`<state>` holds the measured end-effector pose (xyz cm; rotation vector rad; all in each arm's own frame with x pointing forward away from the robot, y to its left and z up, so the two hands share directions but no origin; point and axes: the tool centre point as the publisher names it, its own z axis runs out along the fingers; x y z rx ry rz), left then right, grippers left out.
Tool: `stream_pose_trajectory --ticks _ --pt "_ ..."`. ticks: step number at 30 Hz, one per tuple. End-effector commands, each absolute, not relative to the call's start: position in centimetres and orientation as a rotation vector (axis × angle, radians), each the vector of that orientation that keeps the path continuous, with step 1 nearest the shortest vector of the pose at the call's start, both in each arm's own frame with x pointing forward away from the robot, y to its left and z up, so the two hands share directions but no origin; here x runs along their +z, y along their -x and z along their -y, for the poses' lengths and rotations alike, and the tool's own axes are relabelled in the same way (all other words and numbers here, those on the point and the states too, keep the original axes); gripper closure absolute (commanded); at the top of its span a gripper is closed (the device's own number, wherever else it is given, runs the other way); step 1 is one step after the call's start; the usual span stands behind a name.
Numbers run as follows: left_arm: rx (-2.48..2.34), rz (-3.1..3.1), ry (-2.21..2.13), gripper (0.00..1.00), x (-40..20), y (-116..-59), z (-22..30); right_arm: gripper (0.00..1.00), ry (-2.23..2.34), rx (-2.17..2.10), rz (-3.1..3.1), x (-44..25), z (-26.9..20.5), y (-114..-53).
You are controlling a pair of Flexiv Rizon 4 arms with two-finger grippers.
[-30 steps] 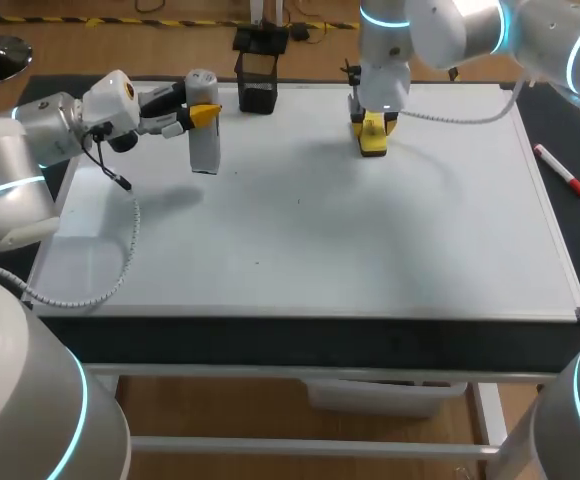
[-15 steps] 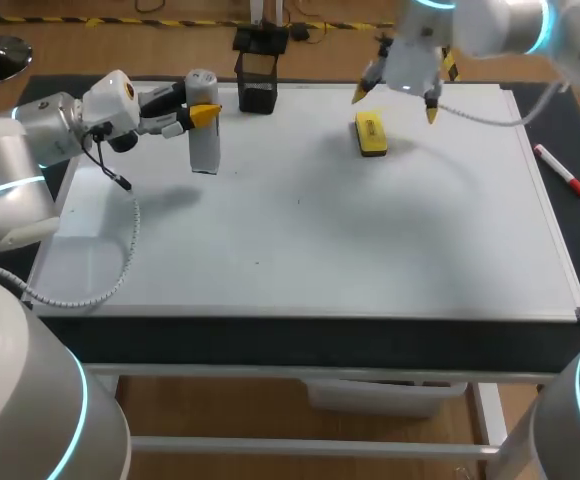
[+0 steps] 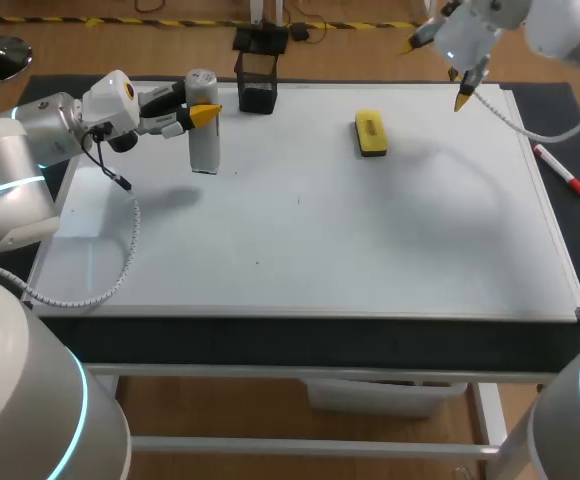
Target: Pick up the inspection probe, press it on each red-marked spot on the whiteboard one by one, put down the probe, pick up the eraser, and wipe off all the red marks.
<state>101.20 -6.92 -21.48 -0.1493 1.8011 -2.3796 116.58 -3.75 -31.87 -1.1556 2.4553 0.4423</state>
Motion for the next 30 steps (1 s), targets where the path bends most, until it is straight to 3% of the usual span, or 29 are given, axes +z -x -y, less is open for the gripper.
stream_pose_trajectory --ticks 1,24,30 --pt "-2.381 -1.795 0.147 1.0 -21.5 -101.2 7.0 0.0 0.995 0.527 -2.382 -30.7 4.9 -116.6" --pt "-2.381 -1.795 0.147 1.0 -21.5 -101.2 7.0 0.0 0.862 0.587 -2.349 -26.2 5.4 -117.4" --pt "-2.354 -1.821 0.104 1.0 -19.7 -103.6 6.6 0.0 0.862 0.587 -2.349 -26.2 5.4 -117.4"
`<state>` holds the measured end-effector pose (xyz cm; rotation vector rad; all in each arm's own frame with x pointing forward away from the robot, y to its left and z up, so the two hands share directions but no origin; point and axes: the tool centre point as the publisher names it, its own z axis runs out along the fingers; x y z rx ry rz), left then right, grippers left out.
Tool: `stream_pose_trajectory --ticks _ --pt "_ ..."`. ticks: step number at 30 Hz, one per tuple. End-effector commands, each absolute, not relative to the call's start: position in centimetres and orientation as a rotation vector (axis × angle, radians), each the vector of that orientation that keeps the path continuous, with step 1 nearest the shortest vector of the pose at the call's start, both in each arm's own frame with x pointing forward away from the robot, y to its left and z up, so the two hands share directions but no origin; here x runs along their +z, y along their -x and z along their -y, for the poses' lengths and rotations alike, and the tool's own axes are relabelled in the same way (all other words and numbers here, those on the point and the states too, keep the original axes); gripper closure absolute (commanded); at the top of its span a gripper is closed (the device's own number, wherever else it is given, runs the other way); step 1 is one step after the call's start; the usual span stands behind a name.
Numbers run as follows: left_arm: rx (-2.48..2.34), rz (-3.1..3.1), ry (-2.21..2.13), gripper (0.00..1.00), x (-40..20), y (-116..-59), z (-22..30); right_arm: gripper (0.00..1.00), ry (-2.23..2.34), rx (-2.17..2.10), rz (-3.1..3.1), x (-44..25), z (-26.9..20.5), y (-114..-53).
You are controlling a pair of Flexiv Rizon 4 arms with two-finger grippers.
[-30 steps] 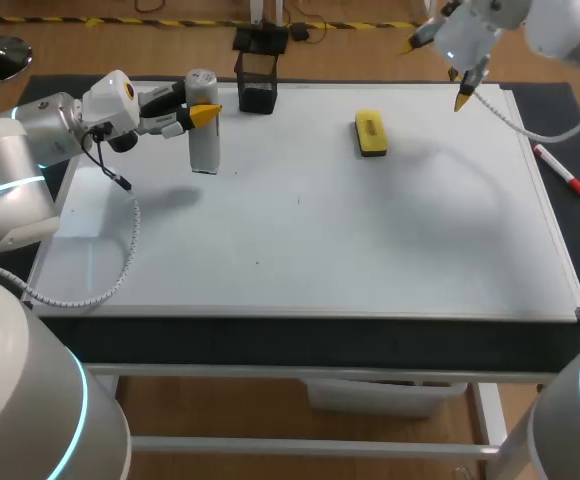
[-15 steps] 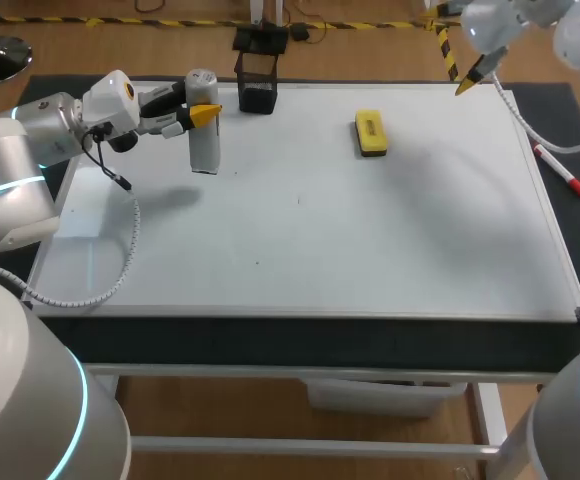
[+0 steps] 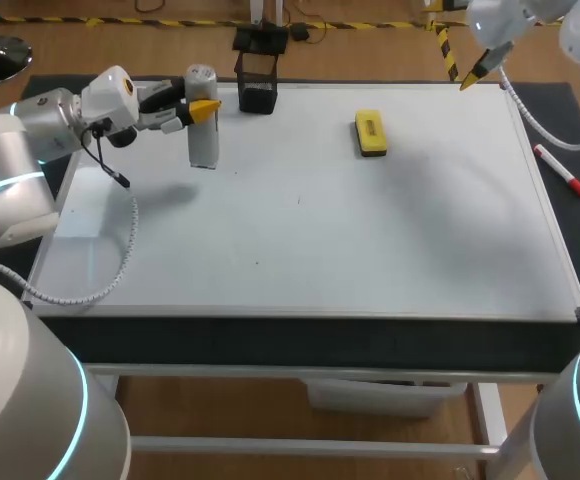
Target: Pick up the inspection probe, press it on each red-marked spot on the whiteboard one by one, put down the probe, pick up the eraser, and wipe off all the red marks.
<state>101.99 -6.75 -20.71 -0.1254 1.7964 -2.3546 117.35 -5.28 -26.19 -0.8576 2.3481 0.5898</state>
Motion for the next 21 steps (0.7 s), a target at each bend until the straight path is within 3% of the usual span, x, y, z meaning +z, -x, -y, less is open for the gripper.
stream_pose_trajectory --ticks 1,21 --pt "-2.359 -1.821 0.095 1.0 -19.6 -104.1 6.5 0.0 0.862 0.587 -2.349 -26.2 5.4 -117.4" --pt "-2.416 -1.847 -0.132 1.0 -15.6 -114.0 7.0 0.0 0.862 0.587 -2.349 -26.2 5.4 -117.4"
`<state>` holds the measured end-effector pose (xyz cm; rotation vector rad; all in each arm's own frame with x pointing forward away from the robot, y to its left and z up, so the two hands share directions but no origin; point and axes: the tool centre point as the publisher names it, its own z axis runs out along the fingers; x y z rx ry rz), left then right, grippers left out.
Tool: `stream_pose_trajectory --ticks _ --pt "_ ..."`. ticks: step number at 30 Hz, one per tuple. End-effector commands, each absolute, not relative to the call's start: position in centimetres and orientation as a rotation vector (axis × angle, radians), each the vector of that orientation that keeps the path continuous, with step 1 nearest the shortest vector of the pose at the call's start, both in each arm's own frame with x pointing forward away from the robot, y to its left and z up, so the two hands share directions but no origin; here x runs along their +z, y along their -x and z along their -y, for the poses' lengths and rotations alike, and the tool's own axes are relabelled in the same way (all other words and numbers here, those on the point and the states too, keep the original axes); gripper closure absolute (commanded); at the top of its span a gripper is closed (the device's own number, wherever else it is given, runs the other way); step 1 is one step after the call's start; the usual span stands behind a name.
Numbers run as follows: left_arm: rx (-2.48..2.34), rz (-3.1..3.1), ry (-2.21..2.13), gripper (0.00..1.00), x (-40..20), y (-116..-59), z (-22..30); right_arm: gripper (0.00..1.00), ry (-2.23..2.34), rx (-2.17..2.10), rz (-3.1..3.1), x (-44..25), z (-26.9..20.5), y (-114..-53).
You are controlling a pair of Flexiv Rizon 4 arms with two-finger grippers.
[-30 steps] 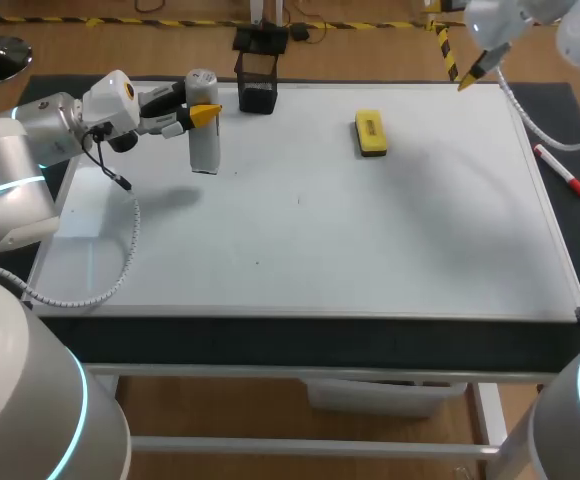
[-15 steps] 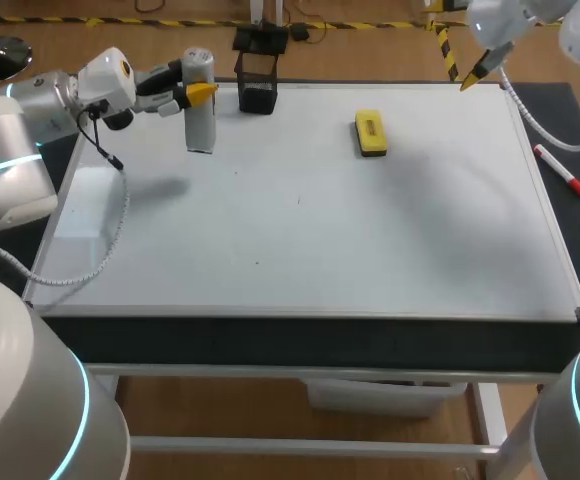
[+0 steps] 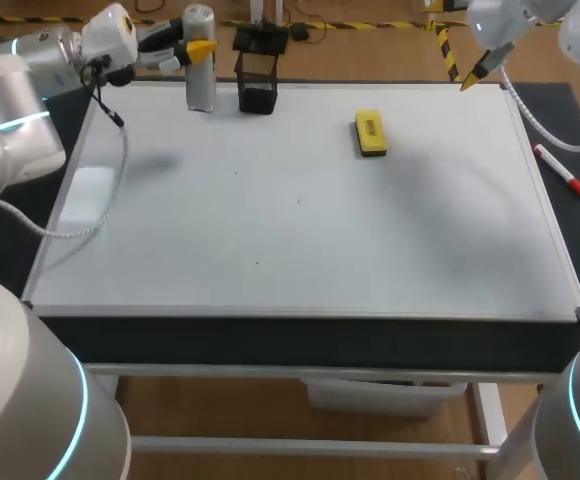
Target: Pick up the inspection probe, press it on each red-marked spot on the whiteboard one by one, put down the probe, pick up the eraser, and wipe off all the red marks.
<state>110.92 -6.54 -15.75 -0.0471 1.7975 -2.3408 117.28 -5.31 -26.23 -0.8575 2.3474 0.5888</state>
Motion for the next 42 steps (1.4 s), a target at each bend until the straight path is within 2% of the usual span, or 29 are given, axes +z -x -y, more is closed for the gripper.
stream_pose_trajectory --ticks 1,15,42 --pt "-2.424 -1.846 -0.142 1.0 -15.5 -114.5 7.1 0.0 0.862 0.587 -2.349 -26.2 5.4 -117.4" --pt "-2.504 -1.857 -0.293 1.0 -14.8 -120.1 9.9 0.0 0.862 0.587 -2.349 -26.2 5.4 -117.4" --pt "-2.582 -1.873 -0.461 1.0 -14.8 -123.4 13.3 0.0 0.862 0.587 -2.349 -26.2 5.4 -117.4"
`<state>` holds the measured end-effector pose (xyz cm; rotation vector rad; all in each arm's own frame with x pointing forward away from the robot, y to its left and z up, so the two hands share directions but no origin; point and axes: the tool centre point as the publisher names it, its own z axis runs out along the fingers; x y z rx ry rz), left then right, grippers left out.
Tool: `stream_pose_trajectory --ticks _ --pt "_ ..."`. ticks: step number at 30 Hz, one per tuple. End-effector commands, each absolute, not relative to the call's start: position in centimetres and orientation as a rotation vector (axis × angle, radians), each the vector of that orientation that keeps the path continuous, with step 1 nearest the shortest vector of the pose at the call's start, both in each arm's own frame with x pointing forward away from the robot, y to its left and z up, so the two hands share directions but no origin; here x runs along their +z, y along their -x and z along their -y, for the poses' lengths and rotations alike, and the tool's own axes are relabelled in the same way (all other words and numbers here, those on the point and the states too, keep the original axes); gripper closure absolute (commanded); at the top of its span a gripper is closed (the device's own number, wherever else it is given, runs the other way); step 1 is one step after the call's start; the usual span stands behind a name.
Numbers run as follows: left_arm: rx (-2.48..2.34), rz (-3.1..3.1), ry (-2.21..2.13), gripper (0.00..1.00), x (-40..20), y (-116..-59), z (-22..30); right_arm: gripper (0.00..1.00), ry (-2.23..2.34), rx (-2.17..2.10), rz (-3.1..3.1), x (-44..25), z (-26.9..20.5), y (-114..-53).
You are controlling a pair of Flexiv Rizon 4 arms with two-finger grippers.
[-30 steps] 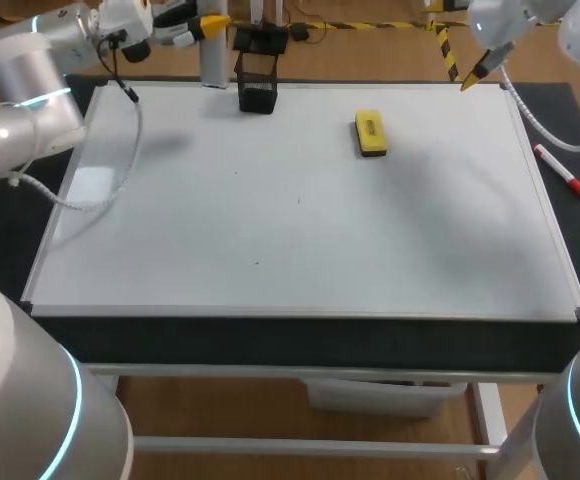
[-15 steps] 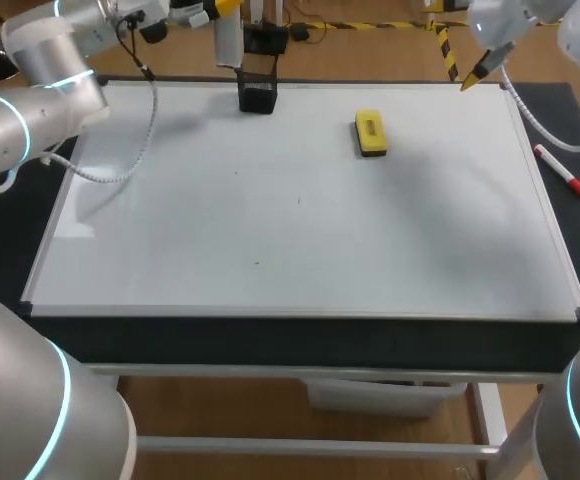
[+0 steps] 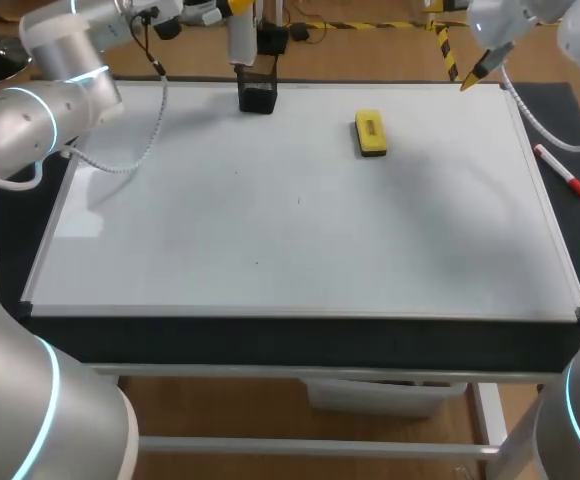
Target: Pick up the inspection probe, press it on each red-marked spot on the whiteboard one by one, put down the probe, pick up the eraser, and wipe off all the red marks.
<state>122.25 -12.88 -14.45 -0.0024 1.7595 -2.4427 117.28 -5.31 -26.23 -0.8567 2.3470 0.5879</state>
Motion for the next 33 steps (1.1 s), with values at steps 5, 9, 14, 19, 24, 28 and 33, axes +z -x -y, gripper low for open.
stream_pose_trajectory --ticks 5,9,14,19,24,28,33 --pt "-2.587 -1.874 -0.488 1.0 -15.0 -123.9 14.1 0.0 0.862 0.587 -2.349 -26.2 5.4 -117.4" --pt "-2.595 -1.875 -0.513 1.0 -15.5 -124.3 14.7 0.0 0.862 0.587 -2.349 -26.2 5.4 -117.4" --pt "-2.605 -1.877 -0.526 1.0 -16.1 -124.9 14.9 0.0 0.862 0.587 -2.349 -26.2 5.4 -117.4" --pt "-2.61 -1.879 -0.543 1.0 -16.8 -125.3 15.0 0.0 0.862 0.587 -2.349 -26.2 5.4 -117.4" --pt "-2.624 -1.891 -0.533 1.0 -17.9 -125.4 15.1 0.0 0.862 0.587 -2.349 -26.2 5.4 -117.4" --pt "-2.623 -1.896 -0.536 1.0 -18.4 -125.5 15.1 0.0 0.862 0.587 -2.349 -26.2 5.4 -117.4" --pt "-2.603 -1.905 -0.565 1.0 -19.0 -125.7 15.1 0.0 0.862 0.587 -2.349 -26.2 5.4 -117.4"
